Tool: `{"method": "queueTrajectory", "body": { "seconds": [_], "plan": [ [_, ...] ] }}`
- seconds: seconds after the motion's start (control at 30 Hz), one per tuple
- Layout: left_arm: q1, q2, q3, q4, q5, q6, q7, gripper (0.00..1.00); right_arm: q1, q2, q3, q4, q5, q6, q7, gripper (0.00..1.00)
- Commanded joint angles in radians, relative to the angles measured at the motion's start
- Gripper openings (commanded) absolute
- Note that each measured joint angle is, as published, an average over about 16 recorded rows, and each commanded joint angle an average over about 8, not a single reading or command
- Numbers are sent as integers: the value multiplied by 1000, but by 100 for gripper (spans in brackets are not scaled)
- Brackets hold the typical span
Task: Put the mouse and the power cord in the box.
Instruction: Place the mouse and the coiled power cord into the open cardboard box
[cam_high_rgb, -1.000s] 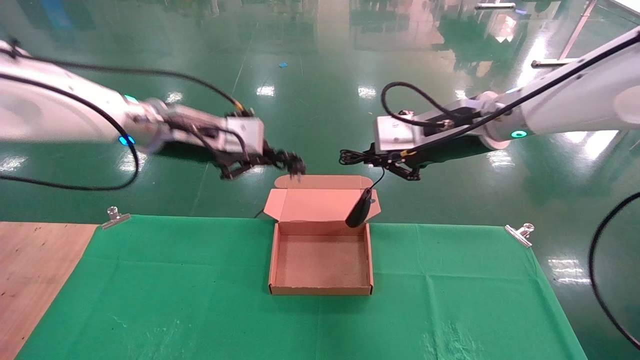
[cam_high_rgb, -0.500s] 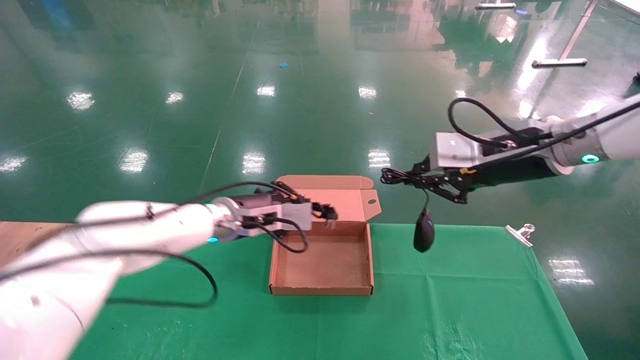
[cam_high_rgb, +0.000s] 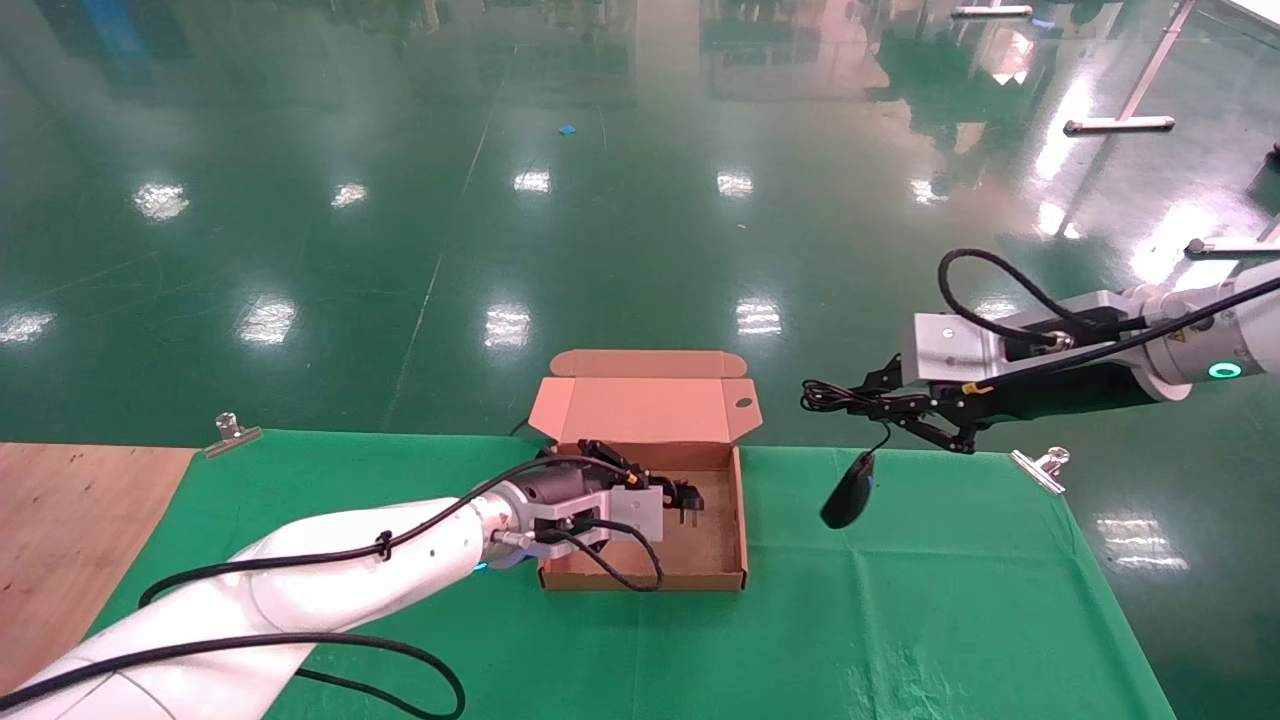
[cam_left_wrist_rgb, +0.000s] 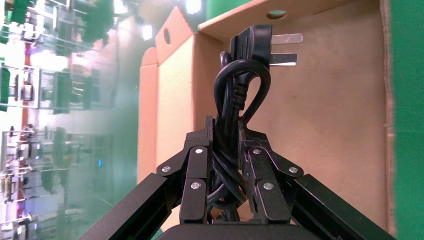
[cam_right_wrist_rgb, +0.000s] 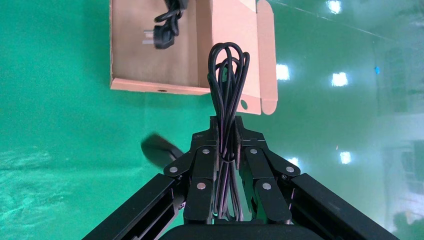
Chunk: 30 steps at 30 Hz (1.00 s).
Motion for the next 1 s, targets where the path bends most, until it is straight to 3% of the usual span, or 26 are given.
{"method": "queueTrajectory", "body": {
  "seconds": [0.03,0.43,0.67,0.8,1.0],
  "plan": [
    [-5,-1,36,-3,-12,-3,-27,100,-2,2,1,-3,1,4,-2,0],
    [-28,-3,157,-10,-78,-47,-75,100,0,-11,6,-14,8,-6,-1,0],
    [-56,-23,176,-5,-140,-23,-72,100,8,-45,7,-14,11,-10,15,0],
    [-82,-89,140,-9,-202,46,-36,100,13,-91,6,-9,10,1,31,0],
    [-82,-278,52,-82,-320,166,33,100,13,-181,0,6,3,41,62,0]
  ]
}}
